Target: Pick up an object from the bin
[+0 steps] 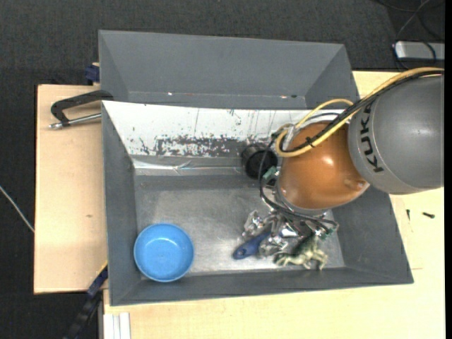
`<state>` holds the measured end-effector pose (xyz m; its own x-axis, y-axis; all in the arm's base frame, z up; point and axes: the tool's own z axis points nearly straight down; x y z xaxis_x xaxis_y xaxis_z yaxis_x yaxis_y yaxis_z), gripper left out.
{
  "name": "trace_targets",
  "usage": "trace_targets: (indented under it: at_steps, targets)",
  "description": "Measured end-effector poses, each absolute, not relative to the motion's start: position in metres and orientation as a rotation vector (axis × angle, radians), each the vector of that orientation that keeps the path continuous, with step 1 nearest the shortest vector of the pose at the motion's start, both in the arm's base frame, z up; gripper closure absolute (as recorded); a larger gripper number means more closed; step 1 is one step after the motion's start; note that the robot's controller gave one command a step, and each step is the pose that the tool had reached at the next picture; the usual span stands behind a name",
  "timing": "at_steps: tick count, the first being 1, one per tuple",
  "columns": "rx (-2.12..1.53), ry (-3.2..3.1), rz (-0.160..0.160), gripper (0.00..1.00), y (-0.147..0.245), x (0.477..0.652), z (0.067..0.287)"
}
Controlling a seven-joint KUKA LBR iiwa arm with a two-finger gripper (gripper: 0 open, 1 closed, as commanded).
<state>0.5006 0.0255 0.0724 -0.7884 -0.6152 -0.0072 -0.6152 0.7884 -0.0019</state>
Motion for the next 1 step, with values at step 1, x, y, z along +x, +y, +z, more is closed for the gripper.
trace_targets:
  at_steps: [1]
  targets:
    - [-1.376, 2.813, -0.004, 1.00, 0.0214, 0.4994, 0.2129]
